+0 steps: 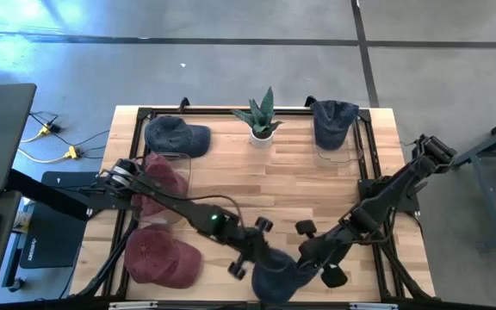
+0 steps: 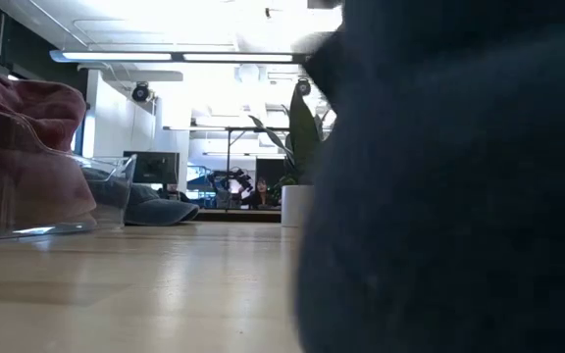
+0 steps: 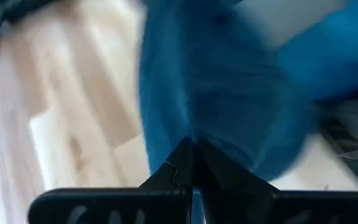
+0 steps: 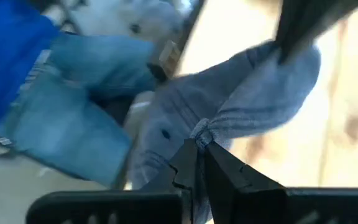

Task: Pick & Place hat
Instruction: Put the bottom blue cap into the right transparent bin

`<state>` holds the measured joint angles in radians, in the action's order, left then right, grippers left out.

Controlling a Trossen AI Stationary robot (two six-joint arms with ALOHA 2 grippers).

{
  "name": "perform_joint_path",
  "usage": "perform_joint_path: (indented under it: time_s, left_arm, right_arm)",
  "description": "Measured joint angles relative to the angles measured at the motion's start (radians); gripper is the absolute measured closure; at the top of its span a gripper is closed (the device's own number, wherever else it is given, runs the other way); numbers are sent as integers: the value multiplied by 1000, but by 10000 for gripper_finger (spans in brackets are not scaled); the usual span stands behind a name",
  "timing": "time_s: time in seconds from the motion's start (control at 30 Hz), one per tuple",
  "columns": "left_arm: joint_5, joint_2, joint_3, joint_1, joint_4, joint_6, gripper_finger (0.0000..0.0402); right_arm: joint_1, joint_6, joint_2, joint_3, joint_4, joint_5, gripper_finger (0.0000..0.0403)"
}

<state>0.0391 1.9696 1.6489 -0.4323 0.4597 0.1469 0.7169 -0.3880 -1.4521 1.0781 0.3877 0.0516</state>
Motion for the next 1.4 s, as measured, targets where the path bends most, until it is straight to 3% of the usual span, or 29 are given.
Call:
perform_joint_path:
  time_s: [0.3,0.43,0.53,0.67,0.93,1.0,1.07,1.13,1.23,1.4]
  left_arm:
    - [-265,-27,-3,-55,35,133,401]
    - [-292,-25,-7,-55,100,133,401]
    - [-136,-27,-4,-50,162,134,401]
    - [195,-26,-5,-21,272,137,401]
    - [693,-56,65,25,458,41,401]
    - [780,-62,116,19,500,-10,401]
    - [821,-70,150,-1,598,-69,401]
    - [832,-77,179,-16,604,-114,401]
    - [768,-82,176,-50,613,-182,401]
    - [652,-40,169,-124,626,-356,401]
  right_arm:
    - [-48,100,1,-47,-160,-319,392]
    - [-82,108,1,-82,-172,-428,397]
    - [-126,117,2,-86,-131,-354,398]
    - [-194,144,9,-86,-13,-158,391]
    - [-258,229,82,18,220,449,398]
    - [-245,276,99,44,217,536,398]
    - [-237,322,106,53,200,530,395]
    - [-236,339,101,53,179,453,392]
    - [-236,347,60,3,73,337,393]
    - [-236,370,-57,-151,-276,112,389]
